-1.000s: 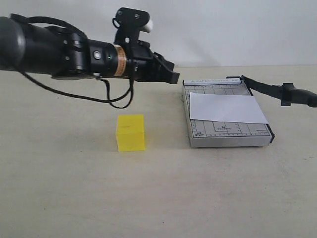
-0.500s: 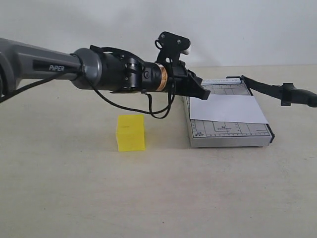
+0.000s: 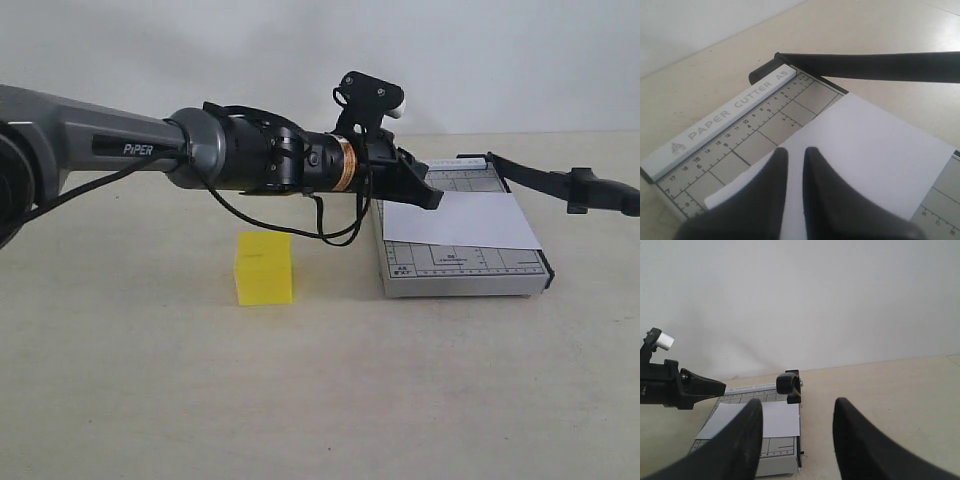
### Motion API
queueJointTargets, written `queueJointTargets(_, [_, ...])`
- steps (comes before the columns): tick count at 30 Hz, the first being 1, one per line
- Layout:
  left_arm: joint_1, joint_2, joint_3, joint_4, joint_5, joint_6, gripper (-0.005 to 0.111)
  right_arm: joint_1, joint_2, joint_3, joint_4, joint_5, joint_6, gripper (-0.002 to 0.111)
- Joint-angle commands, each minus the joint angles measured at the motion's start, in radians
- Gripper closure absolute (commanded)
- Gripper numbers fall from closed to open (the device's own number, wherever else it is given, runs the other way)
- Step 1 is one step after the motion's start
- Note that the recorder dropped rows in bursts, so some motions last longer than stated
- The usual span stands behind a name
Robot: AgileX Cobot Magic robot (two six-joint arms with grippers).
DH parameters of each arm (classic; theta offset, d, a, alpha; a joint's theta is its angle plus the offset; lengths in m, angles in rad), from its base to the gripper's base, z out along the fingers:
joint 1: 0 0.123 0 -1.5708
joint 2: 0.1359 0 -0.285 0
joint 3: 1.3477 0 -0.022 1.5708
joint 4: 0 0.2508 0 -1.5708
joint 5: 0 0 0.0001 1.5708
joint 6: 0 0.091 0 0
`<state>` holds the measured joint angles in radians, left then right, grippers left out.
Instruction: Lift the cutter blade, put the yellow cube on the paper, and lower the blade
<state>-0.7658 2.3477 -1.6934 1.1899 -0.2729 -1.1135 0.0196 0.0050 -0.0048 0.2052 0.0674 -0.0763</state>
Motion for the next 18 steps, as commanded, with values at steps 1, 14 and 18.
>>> queueJointTargets(1, [-0.007,0.017,-0.005,0.003,-0.011,-0.007,0.094,0.000,-0.005,0.005,-0.003,-0.003,-0.001,0.065])
queueJointTargets(14, [-0.046,0.051,-0.005,0.003,0.042,0.007,0.094,0.000,-0.005,0.005,-0.003,-0.003,-0.001,0.065])
queueJointTargets(18, [-0.046,0.051,-0.005,0.003,0.059,0.007,0.094,0.000,-0.005,0.005,-0.003,-0.003,-0.001,0.065])
